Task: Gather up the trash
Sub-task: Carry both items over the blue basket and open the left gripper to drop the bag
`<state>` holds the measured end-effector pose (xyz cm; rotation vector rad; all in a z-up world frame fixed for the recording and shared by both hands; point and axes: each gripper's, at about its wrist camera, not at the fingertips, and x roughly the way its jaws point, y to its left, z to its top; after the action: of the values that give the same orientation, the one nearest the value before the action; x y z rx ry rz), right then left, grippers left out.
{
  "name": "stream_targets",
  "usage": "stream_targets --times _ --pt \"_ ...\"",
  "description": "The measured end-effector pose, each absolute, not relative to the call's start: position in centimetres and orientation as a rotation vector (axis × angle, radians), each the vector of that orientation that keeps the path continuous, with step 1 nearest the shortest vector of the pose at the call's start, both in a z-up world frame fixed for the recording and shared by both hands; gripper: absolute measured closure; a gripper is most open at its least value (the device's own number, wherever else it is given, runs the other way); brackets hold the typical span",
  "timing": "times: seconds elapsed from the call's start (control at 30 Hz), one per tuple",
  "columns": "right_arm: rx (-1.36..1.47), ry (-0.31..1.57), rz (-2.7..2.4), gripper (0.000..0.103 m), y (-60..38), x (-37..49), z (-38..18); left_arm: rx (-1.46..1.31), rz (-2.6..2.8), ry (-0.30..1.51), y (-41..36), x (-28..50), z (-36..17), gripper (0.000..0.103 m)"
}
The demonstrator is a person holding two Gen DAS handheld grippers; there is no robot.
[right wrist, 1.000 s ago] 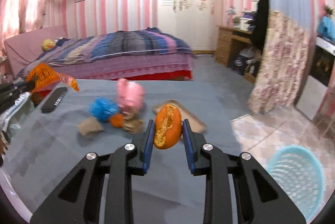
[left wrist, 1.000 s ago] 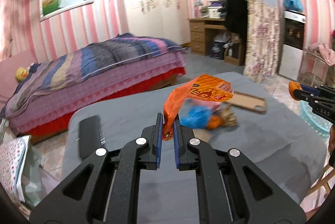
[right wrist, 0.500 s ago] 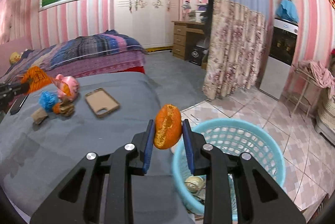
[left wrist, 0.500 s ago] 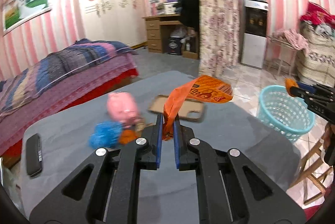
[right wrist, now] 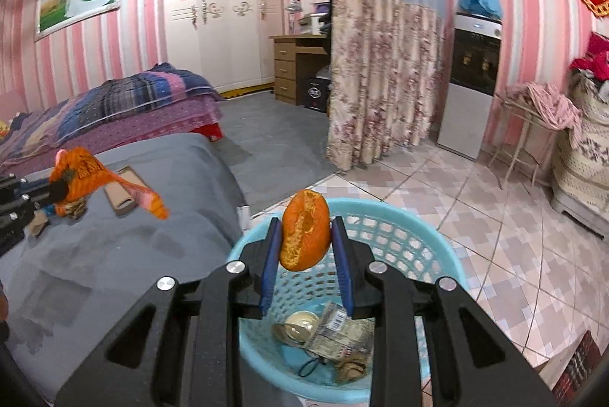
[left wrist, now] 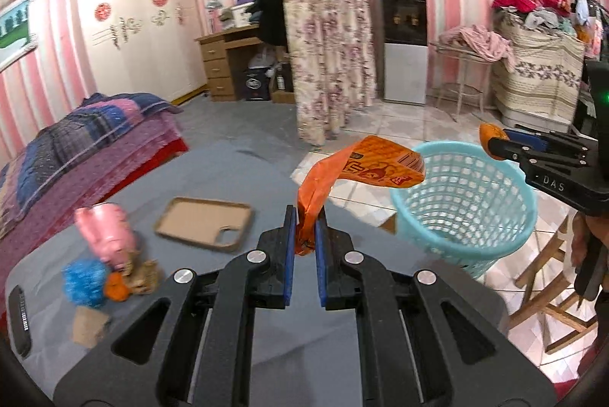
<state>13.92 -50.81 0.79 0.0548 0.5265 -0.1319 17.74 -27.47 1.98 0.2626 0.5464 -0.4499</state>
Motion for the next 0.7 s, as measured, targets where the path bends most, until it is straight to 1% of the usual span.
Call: stream_targets --times 0.3,0.7 --pt "0.148 0.518 -0.211 0.076 -55.4 12.8 0.1 0.338 -0.542 0.590 -34.3 18.7 -0.8 0.095" --pt "0.194 0.527 -0.247 0.076 -57.4 13.1 -0.8 0.344 -0.620 0.634 -41.0 21.0 -3.0 0.094"
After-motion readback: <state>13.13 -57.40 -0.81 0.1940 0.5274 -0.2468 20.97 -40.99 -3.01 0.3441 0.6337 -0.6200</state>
